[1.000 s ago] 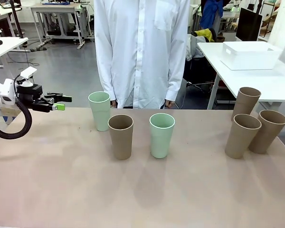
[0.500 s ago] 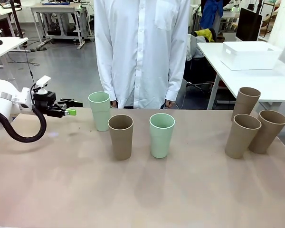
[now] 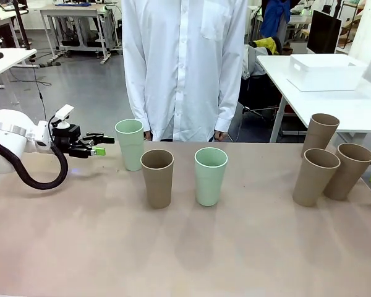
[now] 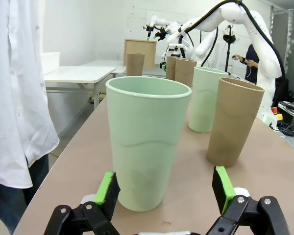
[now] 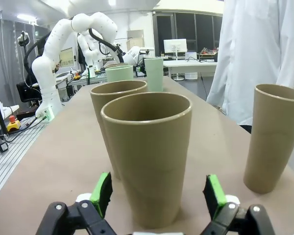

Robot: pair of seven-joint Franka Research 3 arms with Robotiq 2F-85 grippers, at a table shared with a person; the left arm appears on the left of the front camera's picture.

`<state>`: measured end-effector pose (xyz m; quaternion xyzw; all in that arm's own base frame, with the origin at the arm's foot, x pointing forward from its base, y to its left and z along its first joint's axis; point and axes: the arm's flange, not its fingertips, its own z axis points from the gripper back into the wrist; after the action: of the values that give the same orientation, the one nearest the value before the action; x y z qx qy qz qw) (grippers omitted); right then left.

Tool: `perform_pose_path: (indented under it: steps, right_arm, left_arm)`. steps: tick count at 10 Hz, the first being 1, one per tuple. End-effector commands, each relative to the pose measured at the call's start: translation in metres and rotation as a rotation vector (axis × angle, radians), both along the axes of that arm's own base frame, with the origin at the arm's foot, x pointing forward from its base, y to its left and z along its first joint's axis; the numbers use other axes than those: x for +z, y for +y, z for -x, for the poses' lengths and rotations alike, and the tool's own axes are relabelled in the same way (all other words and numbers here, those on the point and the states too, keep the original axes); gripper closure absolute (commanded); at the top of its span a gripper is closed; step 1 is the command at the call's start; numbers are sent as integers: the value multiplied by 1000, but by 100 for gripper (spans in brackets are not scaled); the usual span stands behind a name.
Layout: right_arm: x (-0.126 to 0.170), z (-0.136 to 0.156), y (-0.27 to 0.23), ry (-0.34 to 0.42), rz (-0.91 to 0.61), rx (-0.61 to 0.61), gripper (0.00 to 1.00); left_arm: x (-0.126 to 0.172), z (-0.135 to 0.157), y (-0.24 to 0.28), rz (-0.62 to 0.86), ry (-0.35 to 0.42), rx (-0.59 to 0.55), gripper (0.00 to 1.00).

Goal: Stack the cups and store them in the basket.
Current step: Pick up two Reusable plastic cups , one in each hand.

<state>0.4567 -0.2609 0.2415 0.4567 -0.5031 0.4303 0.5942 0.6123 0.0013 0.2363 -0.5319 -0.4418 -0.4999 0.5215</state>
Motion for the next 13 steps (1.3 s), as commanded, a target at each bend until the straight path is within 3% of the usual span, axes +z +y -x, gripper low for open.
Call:
perform_pose_path:
  steps: [1, 13]
  right_arm:
    - [-3, -4, 10, -16, -15, -34, 0]
    - [-14, -10, 24, 24, -36, -76, 0]
  left_arm:
    - [-3, -4, -8, 37, -24, -33, 0]
    - [-15, -5, -45, 34, -102, 61, 0]
